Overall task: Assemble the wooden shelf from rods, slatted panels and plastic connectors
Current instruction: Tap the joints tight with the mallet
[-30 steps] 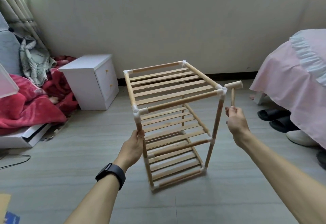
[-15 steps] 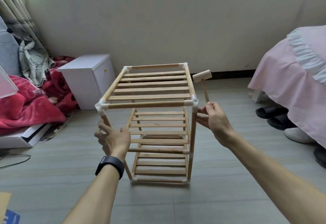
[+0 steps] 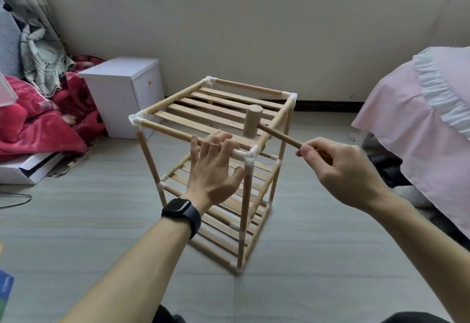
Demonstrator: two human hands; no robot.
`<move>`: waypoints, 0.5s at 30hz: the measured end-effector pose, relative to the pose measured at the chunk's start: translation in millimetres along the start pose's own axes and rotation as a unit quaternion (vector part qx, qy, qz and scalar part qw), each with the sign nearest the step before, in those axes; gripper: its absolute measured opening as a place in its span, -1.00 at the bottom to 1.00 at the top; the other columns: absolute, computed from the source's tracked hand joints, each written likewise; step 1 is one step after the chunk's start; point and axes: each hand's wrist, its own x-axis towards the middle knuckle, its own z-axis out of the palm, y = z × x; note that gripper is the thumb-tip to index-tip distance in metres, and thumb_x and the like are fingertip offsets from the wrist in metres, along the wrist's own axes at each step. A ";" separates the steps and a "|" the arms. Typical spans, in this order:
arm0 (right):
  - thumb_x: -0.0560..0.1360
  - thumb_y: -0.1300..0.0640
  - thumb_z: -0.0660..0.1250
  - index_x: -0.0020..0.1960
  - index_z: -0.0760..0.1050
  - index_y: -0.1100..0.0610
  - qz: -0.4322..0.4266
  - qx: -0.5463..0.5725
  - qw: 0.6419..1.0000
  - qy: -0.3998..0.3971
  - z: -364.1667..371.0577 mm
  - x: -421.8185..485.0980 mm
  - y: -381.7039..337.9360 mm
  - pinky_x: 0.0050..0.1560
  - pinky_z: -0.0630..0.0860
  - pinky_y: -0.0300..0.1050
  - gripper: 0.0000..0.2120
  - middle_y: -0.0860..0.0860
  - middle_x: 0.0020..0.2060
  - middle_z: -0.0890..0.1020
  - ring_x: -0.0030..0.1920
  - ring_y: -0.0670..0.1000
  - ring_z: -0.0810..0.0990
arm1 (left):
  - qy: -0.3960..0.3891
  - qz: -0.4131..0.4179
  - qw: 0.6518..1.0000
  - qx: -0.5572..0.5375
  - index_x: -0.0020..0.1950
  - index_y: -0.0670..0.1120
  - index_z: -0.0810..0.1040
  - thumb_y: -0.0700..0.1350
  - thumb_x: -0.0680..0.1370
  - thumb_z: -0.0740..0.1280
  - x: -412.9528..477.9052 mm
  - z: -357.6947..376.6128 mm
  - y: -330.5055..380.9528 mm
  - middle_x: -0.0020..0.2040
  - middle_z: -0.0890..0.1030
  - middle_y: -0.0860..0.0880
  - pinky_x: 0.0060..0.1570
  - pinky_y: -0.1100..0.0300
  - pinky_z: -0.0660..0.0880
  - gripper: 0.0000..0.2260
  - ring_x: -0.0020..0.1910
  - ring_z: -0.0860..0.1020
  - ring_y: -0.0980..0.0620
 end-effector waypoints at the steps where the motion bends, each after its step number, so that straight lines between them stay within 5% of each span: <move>1: 0.65 0.01 0.24 -0.01 0.61 -0.01 -0.010 0.006 1.000 0.011 -4.0 -4.5 -3.3 -0.52 0.27 -0.33 -0.81 -0.22 -0.46 0.54 -0.51 -0.10 0.46 | -0.006 0.010 1.000 -0.001 0.27 0.06 0.30 0.27 0.49 0.14 -0.4 0.3 -1.1 0.43 0.31 -0.04 0.52 -0.12 -0.32 -0.55 0.53 0.17 -0.06; 5: 0.66 0.02 0.22 -0.03 0.59 0.05 -0.019 0.019 0.998 0.061 -10.8 -19.4 -9.2 -0.53 0.20 -0.34 -0.79 -0.13 -0.47 0.50 -0.54 -0.06 0.40 | -0.015 0.035 0.999 0.033 0.29 0.04 0.30 0.38 0.51 0.15 -4.6 2.0 -2.5 0.43 0.29 -0.04 0.51 -0.33 -0.15 -0.48 0.55 0.16 -0.08; 8: 0.62 -0.05 0.21 -0.13 0.61 0.02 -0.016 -0.106 0.994 -0.037 -11.0 -23.7 -9.8 -0.52 0.29 -0.19 -0.73 -0.15 -0.45 0.55 -0.50 -0.04 0.46 | -0.009 0.029 0.998 0.061 0.23 0.02 0.27 0.44 0.47 0.20 -4.5 3.3 -0.9 0.39 0.35 -0.07 0.50 -0.36 -0.10 -0.42 0.52 0.22 -0.10; 12: 0.64 0.02 0.25 -0.08 0.58 0.02 -0.052 -0.048 0.995 0.070 -15.3 -25.5 -16.0 -0.53 0.24 -0.27 -0.81 -0.08 -0.56 0.41 -0.53 -0.03 0.40 | -0.009 0.012 0.997 0.074 0.24 0.02 0.23 0.46 0.44 0.20 -2.8 5.9 2.2 0.38 0.33 -0.09 0.52 -0.33 -0.14 -0.38 0.50 0.23 -0.12; 15: 0.63 -0.03 0.27 -0.06 0.59 0.02 -0.069 -0.160 0.985 -0.012 -10.8 -27.1 -20.1 -0.48 0.32 -0.12 -0.80 -0.12 -0.49 0.46 -0.50 -0.06 0.41 | -0.006 0.014 0.997 0.081 0.27 -0.01 0.28 0.45 0.45 0.22 -4.2 6.0 2.7 0.40 0.32 -0.09 0.53 -0.32 -0.16 -0.36 0.51 0.21 -0.12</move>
